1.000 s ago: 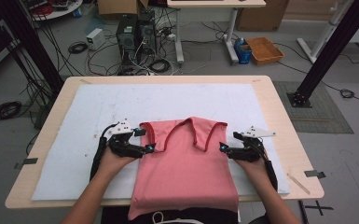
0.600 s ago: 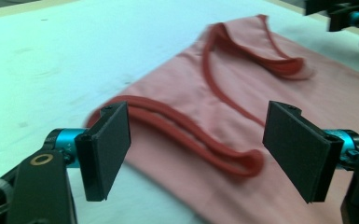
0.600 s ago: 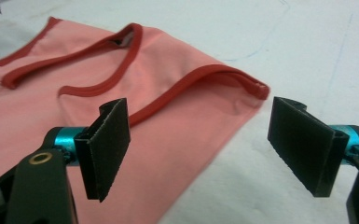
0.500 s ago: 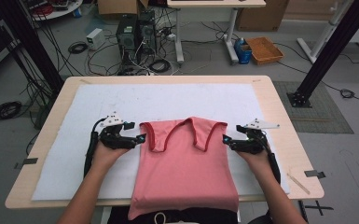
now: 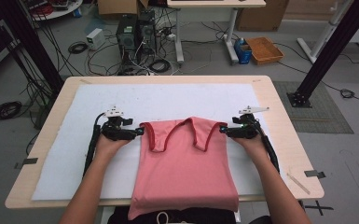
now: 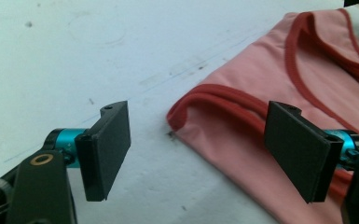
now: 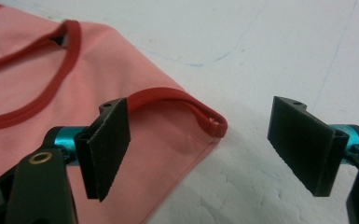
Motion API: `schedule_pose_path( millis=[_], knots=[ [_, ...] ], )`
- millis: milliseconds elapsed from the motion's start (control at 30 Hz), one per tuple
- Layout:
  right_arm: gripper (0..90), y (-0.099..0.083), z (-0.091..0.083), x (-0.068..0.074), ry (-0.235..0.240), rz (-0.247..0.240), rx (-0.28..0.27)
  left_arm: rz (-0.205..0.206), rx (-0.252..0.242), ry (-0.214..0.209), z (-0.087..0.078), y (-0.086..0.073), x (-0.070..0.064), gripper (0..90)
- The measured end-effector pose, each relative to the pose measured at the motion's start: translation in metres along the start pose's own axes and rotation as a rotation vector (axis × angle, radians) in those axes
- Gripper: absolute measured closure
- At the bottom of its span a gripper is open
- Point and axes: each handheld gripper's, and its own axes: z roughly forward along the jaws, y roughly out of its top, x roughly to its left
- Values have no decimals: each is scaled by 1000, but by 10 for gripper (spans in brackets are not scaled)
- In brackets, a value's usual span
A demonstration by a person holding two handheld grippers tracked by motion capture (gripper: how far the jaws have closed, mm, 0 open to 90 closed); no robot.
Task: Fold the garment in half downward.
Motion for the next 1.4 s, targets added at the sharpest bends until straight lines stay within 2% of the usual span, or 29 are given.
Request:
schedule_pose_path(
  millis=[67, 200, 267, 367, 500, 533, 567, 633, 733, 800, 833, 900, 1000, 1100, 1167, 1267, 1333, 1400],
  knots=[
    [221, 0, 6, 0, -6, -13, 14, 22, 15, 21, 3, 4, 1, 233],
    [337, -1, 13, 2, -19, -36, 57, 39, 65, 33, 11, 9, 3, 243],
    [410, -1, 13, 2, -21, -58, 50, 39, 108, 54, 14, 8, 4, 276],
    [529, -1, 14, 2, -31, -68, 62, 49, 113, 85, 14, 9, 3, 346],
    [666, -1, 15, 7, -48, -110, 75, 65, 117, 126, 12, 10, 4, 504],
    [710, 0, 16, 7, -47, -115, 72, 79, 119, 135, 12, 10, 5, 548],
    [742, 0, 16, 8, -48, -125, 72, 84, 114, 135, 12, 10, 5, 588],
    [792, 1, 16, 8, -65, -137, 74, 84, 103, 99, 14, 9, 4, 709],
    [818, 4, 16, 8, -75, -145, 55, 132, 84, 107, 15, 11, 0, 861],
    [822, 7, 15, 9, -78, -151, 48, 127, 71, 107, 14, 13, 1, 886],
    [822, 9, 15, 8, -78, -156, 47, 122, 58, 108, 13, 14, 2, 889],
    [823, 14, 13, 9, -81, -159, 38, 114, 33, 139, 9, 16, 5, 897],
    [823, 22, 11, 10, -84, -162, 26, 103, 30, 125, 5, 19, 10, 897],
    [823, 26, 10, 11, -84, -157, 17, 96, 17, 94, 2, 21, 9, 890],
    [822, 25, 12, 11, -81, -160, 28, 71, 33, 86, 3, 21, 10, 666],
    [822, 23, 13, 10, -79, -153, 46, 45, 52, 80, 8, 17, 13, 513],
    [822, 21, 14, 10, -78, -154, 49, 39, 56, 58, 13, 15, 15, 492],
    [822, 20, 14, 10, -79, -157, 50, 47, 87, 42, 18, 14, 14, 485]
  ],
)
